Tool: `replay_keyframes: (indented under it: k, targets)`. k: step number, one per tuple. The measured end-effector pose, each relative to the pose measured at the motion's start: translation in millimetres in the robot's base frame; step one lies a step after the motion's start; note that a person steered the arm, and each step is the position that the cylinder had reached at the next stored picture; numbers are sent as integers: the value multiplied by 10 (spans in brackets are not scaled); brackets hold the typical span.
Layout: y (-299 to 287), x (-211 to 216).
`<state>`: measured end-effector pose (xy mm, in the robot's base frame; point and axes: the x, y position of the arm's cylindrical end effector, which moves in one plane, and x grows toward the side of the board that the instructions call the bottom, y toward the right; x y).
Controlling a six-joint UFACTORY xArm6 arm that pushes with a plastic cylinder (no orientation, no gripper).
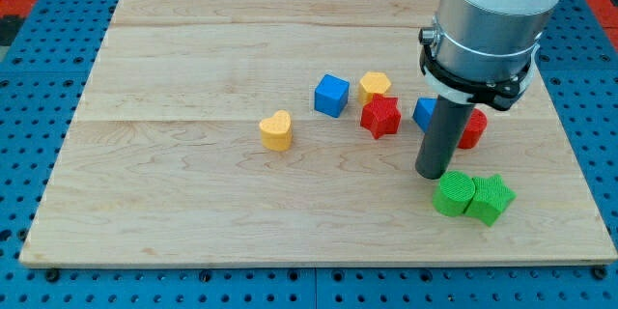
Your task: Move your arm to the bottom right of the red circle
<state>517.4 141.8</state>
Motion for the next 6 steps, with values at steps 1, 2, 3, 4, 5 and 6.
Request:
replay_keyframes:
  k: [1,2,3,4,5,6]
  targets:
    - [637,-39]
    - [858,-97]
    - [976,-120]
    - [984,-124]
    - [1032,-124]
    - [1105,-124]
